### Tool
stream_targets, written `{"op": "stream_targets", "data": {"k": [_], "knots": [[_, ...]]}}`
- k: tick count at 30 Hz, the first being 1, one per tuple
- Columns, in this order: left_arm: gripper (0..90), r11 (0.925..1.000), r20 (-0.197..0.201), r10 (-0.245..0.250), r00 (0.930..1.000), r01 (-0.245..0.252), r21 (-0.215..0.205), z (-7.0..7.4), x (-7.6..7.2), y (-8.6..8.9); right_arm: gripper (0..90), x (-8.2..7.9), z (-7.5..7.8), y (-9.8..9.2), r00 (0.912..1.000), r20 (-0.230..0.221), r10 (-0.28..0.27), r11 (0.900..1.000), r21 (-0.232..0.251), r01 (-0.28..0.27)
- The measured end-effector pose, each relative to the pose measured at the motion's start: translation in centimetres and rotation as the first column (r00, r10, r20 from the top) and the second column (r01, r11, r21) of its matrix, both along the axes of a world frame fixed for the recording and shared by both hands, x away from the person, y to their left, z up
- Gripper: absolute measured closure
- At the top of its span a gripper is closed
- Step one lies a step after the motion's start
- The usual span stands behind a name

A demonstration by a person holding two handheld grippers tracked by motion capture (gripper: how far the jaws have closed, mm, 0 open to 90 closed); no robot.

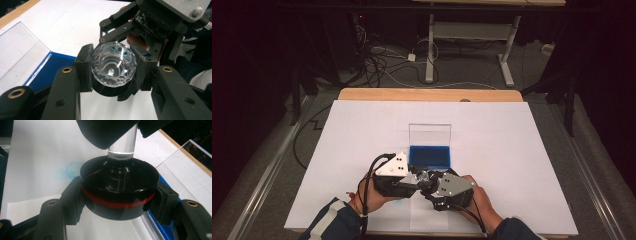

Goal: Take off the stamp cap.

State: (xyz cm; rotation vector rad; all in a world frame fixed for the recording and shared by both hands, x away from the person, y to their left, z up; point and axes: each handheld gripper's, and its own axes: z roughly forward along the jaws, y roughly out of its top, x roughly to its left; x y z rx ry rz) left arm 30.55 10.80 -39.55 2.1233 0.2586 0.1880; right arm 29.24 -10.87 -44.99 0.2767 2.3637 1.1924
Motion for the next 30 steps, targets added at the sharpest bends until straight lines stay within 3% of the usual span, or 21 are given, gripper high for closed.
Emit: {"op": "stream_targets", "data": {"k": [6, 17, 20, 24, 30], "knots": [[54.5, 0.9998, -0.02, -0.002, 0.9998, 0.002, -0.021, -0.12, 0.21, 0.19, 38.3, -0.11, 0.05, -0.07, 0.9999, 0.007, -0.007, 1.0, -0.004, 0.007], [54.5, 0.9995, -0.033, -0.012, 0.9994, 0.011, -0.03, -0.14, 0.34, 0.32, 38.7, -0.06, 0.31, -0.49, 0.9995, -0.029, 0.015, 1.0, 0.007, -0.015], [54.5, 0.9995, -0.025, -0.013, 0.9996, 0.012, -0.028, -0.13, 0.24, 0.25, 38.8, -0.07, 0.33, -0.51, 0.9994, -0.031, 0.013, 1.0, 0.004, -0.012], [54.5, 0.9997, 0.002, -0.013, 0.9999, 0.013, -0.021, -0.06, 0.0, 0.05, 38.8, 0.18, 0.29, -0.72, 0.9961, -0.085, 0.023, 0.999, 0.035, -0.02], [54.5, 0.9998, 0.002, -0.014, 0.9999, 0.014, -0.017, -0.17, -0.05, -0.06, 38.8, 0.22, 0.24, -0.68, 0.9957, -0.09, 0.02, 1.0, 0.022, -0.018]]}}
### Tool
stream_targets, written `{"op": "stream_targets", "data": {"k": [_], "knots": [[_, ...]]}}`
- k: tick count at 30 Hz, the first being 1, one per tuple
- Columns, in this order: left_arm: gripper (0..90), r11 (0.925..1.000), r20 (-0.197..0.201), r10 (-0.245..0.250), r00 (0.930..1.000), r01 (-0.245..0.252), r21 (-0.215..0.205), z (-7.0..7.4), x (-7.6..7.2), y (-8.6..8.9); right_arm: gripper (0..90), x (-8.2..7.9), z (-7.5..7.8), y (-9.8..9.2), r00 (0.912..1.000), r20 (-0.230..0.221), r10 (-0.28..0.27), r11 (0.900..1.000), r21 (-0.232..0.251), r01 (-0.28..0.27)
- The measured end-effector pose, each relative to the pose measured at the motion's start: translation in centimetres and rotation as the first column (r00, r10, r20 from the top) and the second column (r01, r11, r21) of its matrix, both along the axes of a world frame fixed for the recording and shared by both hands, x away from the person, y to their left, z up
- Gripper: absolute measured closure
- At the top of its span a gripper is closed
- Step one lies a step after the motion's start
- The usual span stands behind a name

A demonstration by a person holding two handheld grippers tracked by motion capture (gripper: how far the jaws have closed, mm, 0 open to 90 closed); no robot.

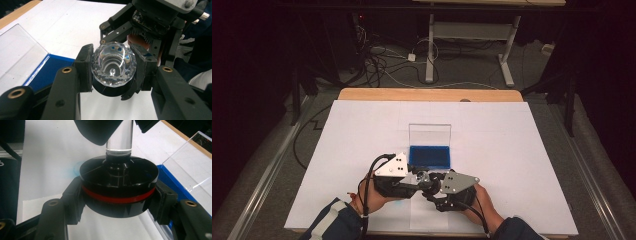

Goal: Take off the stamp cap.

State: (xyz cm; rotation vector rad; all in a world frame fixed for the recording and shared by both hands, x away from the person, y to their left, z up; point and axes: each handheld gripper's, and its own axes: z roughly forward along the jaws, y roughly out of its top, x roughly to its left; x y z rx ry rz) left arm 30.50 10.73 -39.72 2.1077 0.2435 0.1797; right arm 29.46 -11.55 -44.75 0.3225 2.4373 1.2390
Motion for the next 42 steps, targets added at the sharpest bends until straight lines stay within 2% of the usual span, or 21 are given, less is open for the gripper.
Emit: {"op": "stream_targets", "data": {"k": [3, 5, 7, 17, 21, 24, 29, 33, 42], "knots": [[54.5, 1.0, 0.022, 0.001, 0.9997, -0.001, -0.004, 0.1, -0.2, 0.0, 38.8, 0.0, 0.0, 0.1, 1.0, -0.006, -0.005, 1.0, -0.009, 0.005], [54.5, 0.9998, 0.025, 0.0, 0.9997, 0.0, -0.022, 0.5, -0.4, 0.2, 38.8, 0.2, -0.3, 0.0, 0.9996, -0.026, -0.013, 1.0, -0.022, 0.013], [54.6, 0.9998, 0.032, 0.007, 0.9995, -0.007, -0.02, 0.7, -0.4, 0.4, 38.8, 0.4, -0.5, -0.1, 0.9992, -0.033, -0.024, 0.999, -0.023, 0.024], [54.6, 0.9998, 0.029, 0.017, 0.9994, -0.017, -0.004, 0.5, -0.1, 0.7, 38.7, 0.5, -0.4, -0.5, 0.9991, -0.02, -0.036, 0.998, -0.043, 0.036], [54.6, 0.9995, 0.027, 0.033, 0.9991, -0.033, 0.003, 0.5, 0.1, 1.0, 38.7, 0.5, -0.3, -1.2, 0.999, -0.004, -0.043, 0.997, -0.071, 0.043], [54.6, 0.9989, 0.026, 0.043, 0.9987, -0.044, 0.018, 0.4, 0.3, 1.2, 38.7, 0.6, -0.1, -2.1, 0.9981, -0.004, -0.062, 0.996, -0.072, 0.061], [54.6, 0.9973, 0.022, 0.062, 0.9979, -0.062, 0.039, 0.2, 0.6, 1.4, 38.7, 0.6, 0.7, -3.9, 0.9959, -0.008, -0.09, 0.996, -0.031, 0.089], [54.6, 0.9966, 0.019, 0.07, 0.9974, -0.071, 0.043, 0.1, 0.8, 1.6, 38.7, 0.4, 1.3, -5.0, 0.9932, 0.014, -0.115, 0.993, -0.004, 0.115], [54.6, 0.9935, 0.017, 0.091, 0.9957, -0.092, 0.068, -0.3, 1.4, 2.0, 38.6, 0.0, 1.9, -7.0, 0.9857, 0.049, -0.161, 0.987, 0.002, 0.162]]}}
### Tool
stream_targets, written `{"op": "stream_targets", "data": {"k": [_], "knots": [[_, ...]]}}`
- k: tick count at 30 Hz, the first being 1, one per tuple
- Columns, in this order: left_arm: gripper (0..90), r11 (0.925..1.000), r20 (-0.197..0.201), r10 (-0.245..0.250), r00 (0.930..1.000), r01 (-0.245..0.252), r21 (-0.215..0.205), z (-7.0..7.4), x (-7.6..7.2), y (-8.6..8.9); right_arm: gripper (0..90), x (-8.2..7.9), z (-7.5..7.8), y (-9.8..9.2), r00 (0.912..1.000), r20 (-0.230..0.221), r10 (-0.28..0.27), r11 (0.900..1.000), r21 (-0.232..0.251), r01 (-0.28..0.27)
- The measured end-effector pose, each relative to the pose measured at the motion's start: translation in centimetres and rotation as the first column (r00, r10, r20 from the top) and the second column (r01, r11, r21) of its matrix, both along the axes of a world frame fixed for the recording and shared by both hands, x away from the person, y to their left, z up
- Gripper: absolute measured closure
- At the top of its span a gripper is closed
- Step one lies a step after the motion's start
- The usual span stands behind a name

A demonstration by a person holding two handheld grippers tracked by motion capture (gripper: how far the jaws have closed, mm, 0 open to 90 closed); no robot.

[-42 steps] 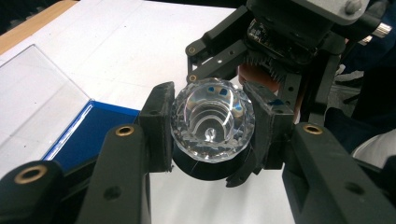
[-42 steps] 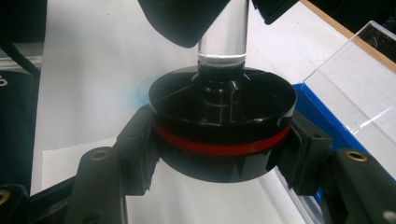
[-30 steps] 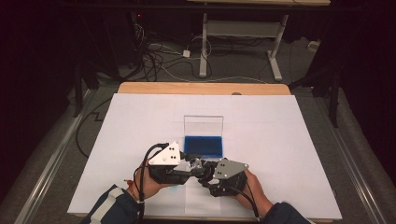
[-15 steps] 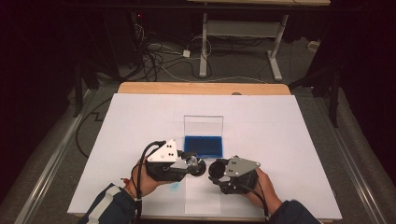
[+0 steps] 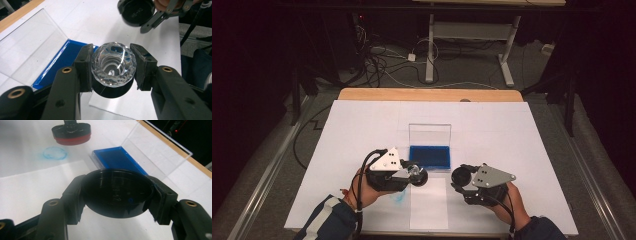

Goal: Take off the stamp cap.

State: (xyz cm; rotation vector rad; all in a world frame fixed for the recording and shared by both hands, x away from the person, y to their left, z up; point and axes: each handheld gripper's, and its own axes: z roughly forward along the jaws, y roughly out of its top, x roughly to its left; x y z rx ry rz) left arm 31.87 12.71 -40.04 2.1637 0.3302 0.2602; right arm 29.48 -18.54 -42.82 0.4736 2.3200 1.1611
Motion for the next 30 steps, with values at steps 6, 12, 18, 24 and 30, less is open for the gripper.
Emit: {"op": "stream_targets", "data": {"k": [6, 12, 18, 24, 30], "knots": [[54.5, 0.9998, 0.005, 0.016, 0.9999, -0.016, 0.011, -0.1, 0.2, 0.1, 38.6, -0.1, 0.0, -0.9, 0.9999, 0.004, -0.015, 1.0, 0.001, 0.015], [54.5, 0.9994, 0.002, 0.033, 0.9995, -0.033, 0.015, -0.2, 0.5, 0.4, 38.6, -0.3, -0.1, -1.4, 0.9998, 0.003, -0.018, 1.0, -0.002, 0.018], [54.6, 0.9988, -0.003, 0.042, 0.9991, -0.041, 0.025, -0.3, 1.1, 0.3, 38.6, -0.6, -0.3, -2.1, 0.9997, -0.01, -0.021, 1.0, -0.001, 0.021], [54.6, 0.9978, -0.011, 0.052, 0.9986, -0.051, 0.042, -0.1, 2.0, 0.3, 38.6, -0.8, -0.7, -3.0, 0.9985, -0.023, -0.05, 0.999, -0.012, 0.05], [54.6, 0.9961, -0.029, 0.056, 0.998, -0.054, 0.069, 0.4, 3.1, 0.1, 38.5, -1.1, -1.1, -3.9, 0.996, -0.039, -0.081, 0.997, -0.02, 0.08]]}}
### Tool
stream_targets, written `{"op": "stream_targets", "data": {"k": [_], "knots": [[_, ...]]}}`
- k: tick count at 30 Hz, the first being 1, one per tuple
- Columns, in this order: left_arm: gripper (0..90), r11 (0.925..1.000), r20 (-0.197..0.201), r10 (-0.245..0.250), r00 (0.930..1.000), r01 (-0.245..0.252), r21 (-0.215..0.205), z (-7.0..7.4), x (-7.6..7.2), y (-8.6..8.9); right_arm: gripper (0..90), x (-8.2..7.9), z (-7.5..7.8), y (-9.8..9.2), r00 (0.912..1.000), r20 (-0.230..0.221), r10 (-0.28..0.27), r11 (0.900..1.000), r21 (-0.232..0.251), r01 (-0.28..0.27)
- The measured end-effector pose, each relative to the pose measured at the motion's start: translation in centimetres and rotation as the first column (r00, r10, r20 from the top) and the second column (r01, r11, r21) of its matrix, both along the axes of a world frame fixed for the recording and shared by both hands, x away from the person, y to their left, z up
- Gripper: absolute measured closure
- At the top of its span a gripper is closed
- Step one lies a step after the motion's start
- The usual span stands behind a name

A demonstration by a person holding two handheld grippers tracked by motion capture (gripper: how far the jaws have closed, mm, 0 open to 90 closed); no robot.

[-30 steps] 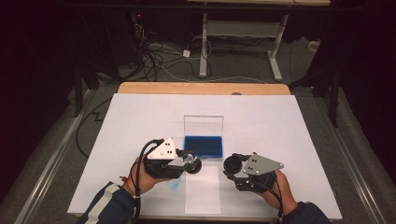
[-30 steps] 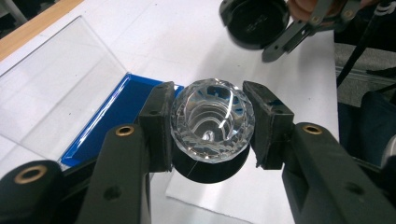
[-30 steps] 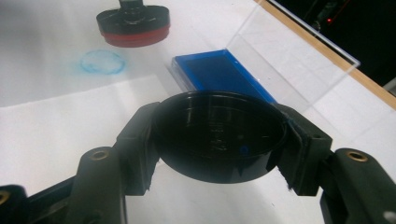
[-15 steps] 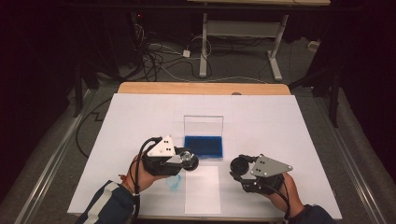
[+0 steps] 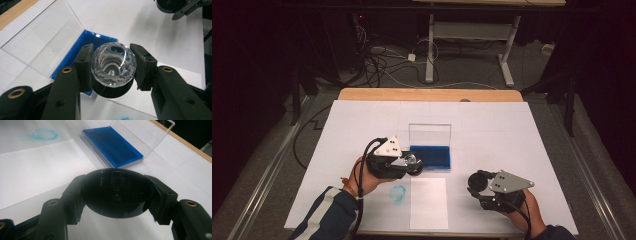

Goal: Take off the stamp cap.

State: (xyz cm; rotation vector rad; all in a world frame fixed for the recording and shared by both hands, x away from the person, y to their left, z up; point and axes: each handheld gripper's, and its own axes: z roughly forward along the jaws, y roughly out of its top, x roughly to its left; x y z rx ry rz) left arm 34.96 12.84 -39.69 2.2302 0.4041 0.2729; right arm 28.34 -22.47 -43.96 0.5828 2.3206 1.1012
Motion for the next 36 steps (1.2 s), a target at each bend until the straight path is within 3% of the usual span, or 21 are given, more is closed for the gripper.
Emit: {"op": "stream_targets", "data": {"k": [11, 16, 28, 36], "knots": [[54.6, 0.9974, 0.001, -0.033, 0.9995, 0.033, 0.065, 2.6, 2.0, -1.9, 38.5, -0.2, -0.1, -0.5, 0.9999, -0.008, -0.009, 1.0, 0.002, 0.009], [54.6, 0.9967, 0.0, -0.038, 0.9993, 0.037, 0.073, 3.1, 2.2, -2.5, 38.5, -0.2, 0.0, -0.5, 1.0, -0.003, 0.001, 1.0, 0.0, -0.001], [54.5, 0.9876, -0.018, -0.045, 0.9988, 0.048, 0.15, 3.3, 3.9, -3.9, 38.5, -0.2, 0.1, -0.3, 0.9999, -0.006, 0.016, 1.0, 0.001, -0.016], [54.5, 0.9858, -0.054, -0.012, 0.9985, 0.021, 0.166, 3.0, 5.3, -4.4, 38.5, 0.0, -0.1, -0.4, 0.9996, -0.022, 0.017, 1.0, -0.01, -0.017]]}}
